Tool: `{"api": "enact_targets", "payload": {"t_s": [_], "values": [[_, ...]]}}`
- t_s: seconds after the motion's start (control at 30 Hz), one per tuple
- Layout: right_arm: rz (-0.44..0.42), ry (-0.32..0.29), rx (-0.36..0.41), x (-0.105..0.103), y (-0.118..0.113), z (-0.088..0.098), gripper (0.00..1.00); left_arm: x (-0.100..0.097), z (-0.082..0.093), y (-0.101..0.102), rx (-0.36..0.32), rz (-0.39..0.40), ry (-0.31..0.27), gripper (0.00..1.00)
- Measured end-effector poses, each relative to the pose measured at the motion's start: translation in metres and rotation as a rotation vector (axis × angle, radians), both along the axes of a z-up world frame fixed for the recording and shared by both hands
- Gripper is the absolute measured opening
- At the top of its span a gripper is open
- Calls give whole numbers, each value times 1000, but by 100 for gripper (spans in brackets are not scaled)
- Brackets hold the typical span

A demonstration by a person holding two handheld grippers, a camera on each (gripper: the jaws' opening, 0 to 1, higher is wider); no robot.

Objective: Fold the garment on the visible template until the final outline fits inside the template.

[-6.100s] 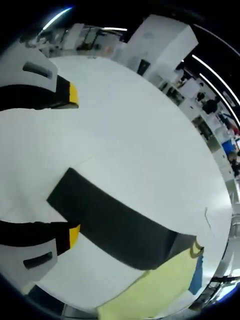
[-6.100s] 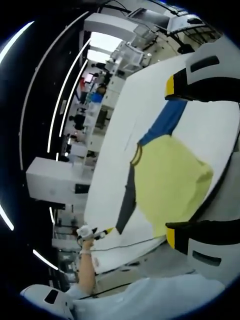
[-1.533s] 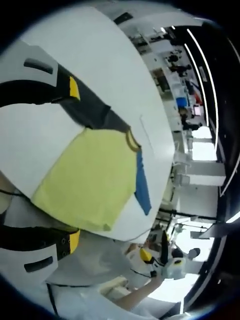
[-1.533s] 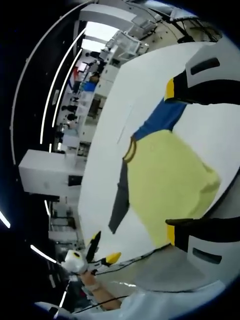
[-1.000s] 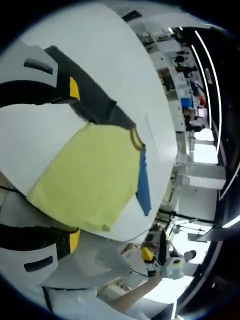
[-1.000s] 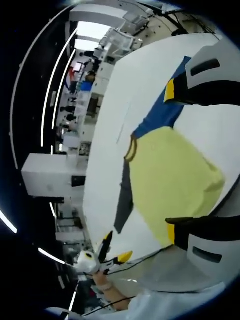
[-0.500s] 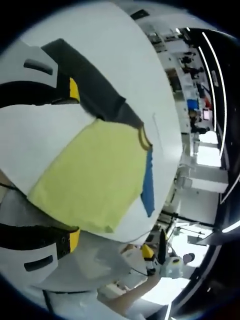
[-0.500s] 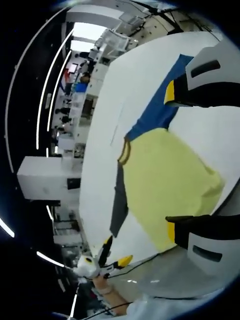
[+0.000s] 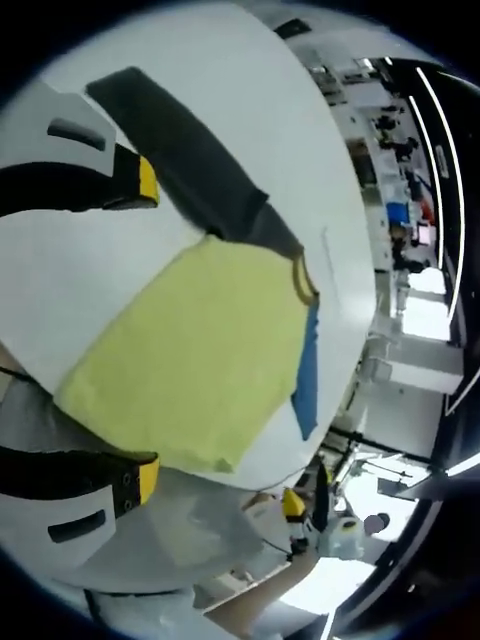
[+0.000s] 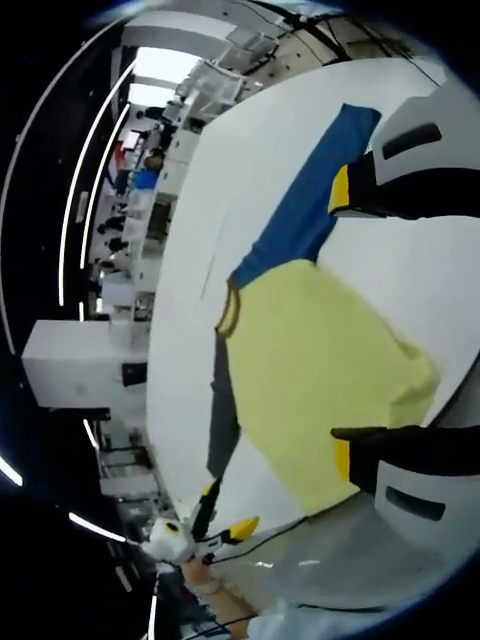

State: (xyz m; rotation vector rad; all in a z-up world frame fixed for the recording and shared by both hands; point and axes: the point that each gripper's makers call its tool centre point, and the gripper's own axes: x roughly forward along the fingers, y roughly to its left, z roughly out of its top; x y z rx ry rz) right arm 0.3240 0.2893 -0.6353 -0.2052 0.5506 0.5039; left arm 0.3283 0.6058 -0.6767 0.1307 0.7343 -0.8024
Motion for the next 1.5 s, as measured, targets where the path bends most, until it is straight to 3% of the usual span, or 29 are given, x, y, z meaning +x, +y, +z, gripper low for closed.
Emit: {"api": "enact_targets", "payload": {"t_s": [0.17, 0.3, 1.5], "values": [[4, 17, -29, 2, 1, -8, 85, 2, -5, 0, -3, 13, 4, 97], [8, 31, -32, 4, 3, -15, 84, 0, -13, 4, 35, 16, 19, 97], [-5, 170, -56, 12, -1, -75, 79, 3, -59, 3, 50, 54, 122, 96]]}}
